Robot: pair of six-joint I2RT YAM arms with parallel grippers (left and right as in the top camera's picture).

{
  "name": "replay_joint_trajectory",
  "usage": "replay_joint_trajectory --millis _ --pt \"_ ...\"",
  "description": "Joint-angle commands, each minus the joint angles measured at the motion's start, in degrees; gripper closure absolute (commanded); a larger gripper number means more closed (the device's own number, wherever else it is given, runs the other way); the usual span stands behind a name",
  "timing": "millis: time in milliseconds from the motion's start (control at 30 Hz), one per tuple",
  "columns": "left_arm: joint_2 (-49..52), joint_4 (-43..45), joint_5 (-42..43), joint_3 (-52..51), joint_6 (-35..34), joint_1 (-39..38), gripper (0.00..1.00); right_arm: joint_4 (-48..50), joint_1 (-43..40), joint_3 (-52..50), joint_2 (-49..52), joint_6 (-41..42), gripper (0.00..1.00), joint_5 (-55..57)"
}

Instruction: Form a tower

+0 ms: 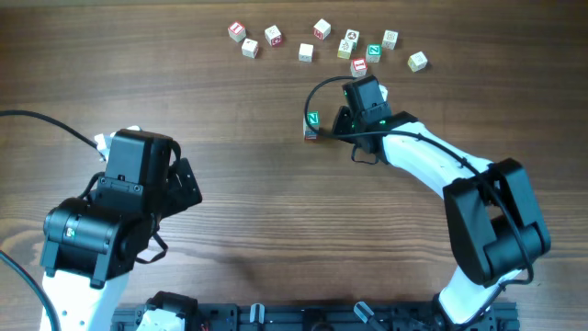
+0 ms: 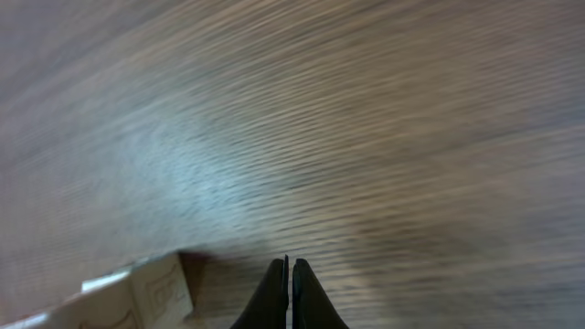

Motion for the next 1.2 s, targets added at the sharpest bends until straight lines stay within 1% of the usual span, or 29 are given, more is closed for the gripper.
replay_joint_trajectory --millis 0,100,200,367,467,567,733,1167 --pt "0.0 0.0 0.07 -0.2 -0.55 0.26 0.0 0.76 0.09 -0.11 1.81 -8.68 0.96 -3.85" --pt "0.0 0.0 0.07 -0.2 -0.55 0.26 0.0 1.16 0.2 -0.11 1.81 -11.69 0.96 -5.07" --pt "0.0 0.0 0.07 -0.2 -0.55 0.26 0.0 1.66 0.17 -0.11 1.81 -11.28 0.96 -6.19" --pt "0.0 0.0 0.07 -0.2 -0.55 0.26 0.0 3.08 -1.68 -0.9 1.92 -3.93 0.96 -12.92" --pt "0.0 0.0 0.07 -0.2 -0.55 0.26 0.0 5.05 -3.34 -2.54 1.92 -2.16 0.96 -15.43" --pt "0.0 0.0 0.07 -0.2 -0.55 0.26 0.0 7.34 -4.96 -4.2 1.92 -2.43 0.96 -20.33" --pt "0.0 0.0 0.07 -0.2 -0.55 0.26 0.0 9.16 -5.18 -4.74 1.92 -5.86 0.96 -25.88" --pt "0.0 0.0 0.07 -0.2 -0.55 0.26 0.0 13.86 -5.11 -4.74 2.86 -6.45 0.96 -28.48"
